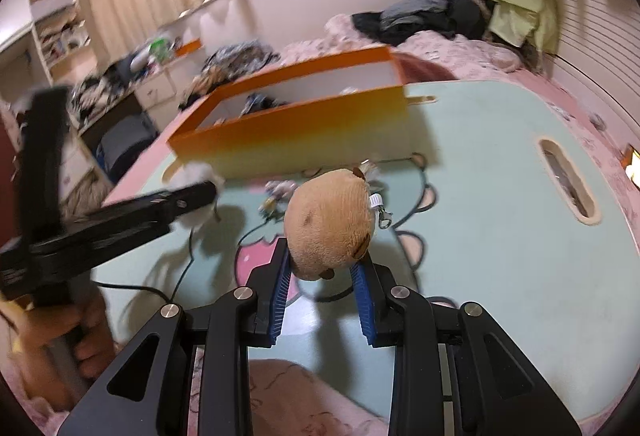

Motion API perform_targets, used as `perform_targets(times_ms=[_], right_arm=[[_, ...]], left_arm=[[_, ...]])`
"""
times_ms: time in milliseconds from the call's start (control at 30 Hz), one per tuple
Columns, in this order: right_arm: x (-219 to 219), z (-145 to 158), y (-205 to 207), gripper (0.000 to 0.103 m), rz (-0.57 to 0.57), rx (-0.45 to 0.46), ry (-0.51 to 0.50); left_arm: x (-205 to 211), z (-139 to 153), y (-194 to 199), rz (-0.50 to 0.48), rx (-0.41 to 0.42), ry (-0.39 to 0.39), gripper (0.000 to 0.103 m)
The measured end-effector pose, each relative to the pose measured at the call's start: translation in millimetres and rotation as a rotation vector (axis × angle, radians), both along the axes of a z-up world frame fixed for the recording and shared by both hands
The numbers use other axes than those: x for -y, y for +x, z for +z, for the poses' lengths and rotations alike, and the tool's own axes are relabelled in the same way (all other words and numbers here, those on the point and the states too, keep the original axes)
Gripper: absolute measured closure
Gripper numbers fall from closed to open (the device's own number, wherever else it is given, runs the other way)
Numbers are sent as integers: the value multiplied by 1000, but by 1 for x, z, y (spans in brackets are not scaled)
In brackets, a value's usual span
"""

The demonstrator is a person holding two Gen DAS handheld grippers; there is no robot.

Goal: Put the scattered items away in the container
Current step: 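Grasp the brown plush bear head with the right gripper while the left grasps the white pompom, then lower the bear head and white pompom into the orange box, open both grippers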

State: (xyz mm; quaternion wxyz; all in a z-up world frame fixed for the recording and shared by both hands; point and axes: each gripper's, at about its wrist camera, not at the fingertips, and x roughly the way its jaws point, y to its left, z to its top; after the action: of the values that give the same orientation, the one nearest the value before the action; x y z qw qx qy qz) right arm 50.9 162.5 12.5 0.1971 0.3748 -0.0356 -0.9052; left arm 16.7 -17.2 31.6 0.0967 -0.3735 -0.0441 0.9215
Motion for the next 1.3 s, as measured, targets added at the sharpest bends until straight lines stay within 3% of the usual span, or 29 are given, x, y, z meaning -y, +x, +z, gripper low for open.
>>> perform_targets(times_ms=[133, 300, 1300], right_arm=[[10, -3, 1, 72, 36, 1, 42], [11, -6, 2, 72, 44, 10, 52], [18, -1, -2, 72, 41, 7, 75]], left_arm=[[-2, -14, 17, 25, 2, -51, 68], [9, -16, 14, 36, 9, -8, 68], [0, -16, 12, 6, 14, -62, 68]])
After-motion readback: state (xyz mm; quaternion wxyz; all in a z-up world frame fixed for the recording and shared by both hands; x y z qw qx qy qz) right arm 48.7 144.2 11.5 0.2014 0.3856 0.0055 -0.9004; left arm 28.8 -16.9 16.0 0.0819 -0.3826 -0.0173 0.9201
